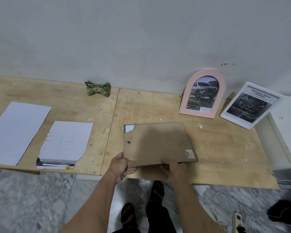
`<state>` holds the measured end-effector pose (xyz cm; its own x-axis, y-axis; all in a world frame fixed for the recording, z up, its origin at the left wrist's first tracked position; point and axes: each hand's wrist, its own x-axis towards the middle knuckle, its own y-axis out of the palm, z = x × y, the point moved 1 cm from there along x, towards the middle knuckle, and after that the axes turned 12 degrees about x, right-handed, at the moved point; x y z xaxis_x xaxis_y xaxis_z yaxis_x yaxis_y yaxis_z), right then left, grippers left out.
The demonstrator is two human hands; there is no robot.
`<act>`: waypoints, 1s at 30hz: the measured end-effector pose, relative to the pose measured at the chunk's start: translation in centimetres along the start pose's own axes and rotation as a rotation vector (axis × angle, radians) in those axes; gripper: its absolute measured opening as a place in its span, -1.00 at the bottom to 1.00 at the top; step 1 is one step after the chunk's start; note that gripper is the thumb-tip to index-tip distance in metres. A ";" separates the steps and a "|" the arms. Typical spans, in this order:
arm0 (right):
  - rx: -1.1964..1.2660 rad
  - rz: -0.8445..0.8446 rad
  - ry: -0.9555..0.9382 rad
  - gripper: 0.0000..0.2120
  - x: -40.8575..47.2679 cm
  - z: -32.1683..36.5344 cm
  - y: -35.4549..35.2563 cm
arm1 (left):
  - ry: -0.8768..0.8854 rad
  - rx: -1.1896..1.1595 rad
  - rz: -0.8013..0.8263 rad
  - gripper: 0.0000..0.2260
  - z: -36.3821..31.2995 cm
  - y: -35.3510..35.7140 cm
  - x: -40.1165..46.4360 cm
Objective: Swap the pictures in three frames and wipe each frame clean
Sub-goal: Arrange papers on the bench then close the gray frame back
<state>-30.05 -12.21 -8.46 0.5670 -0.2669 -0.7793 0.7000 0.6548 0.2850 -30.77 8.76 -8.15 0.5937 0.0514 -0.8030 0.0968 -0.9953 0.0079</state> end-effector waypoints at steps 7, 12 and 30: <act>0.014 0.042 0.070 -0.56 0.7 1.5 0.0 | 0.045 -0.061 0.086 -0.65 0.5 -1.1 -0.2; 0.080 0.054 0.116 -0.66 0.6 2.4 -0.6 | 0.045 -0.029 0.047 -0.68 -0.5 -1.2 0.4; -1.117 0.169 -1.576 -0.90 -9.7 4.6 12.9 | 0.529 0.194 -0.196 -0.49 -23.6 -2.8 -11.2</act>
<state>-24.51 -4.39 5.30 0.8539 -0.0422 0.5186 0.4166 0.6526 -0.6329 -18.81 12.95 14.92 0.9016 0.2203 -0.3724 0.1266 -0.9574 -0.2597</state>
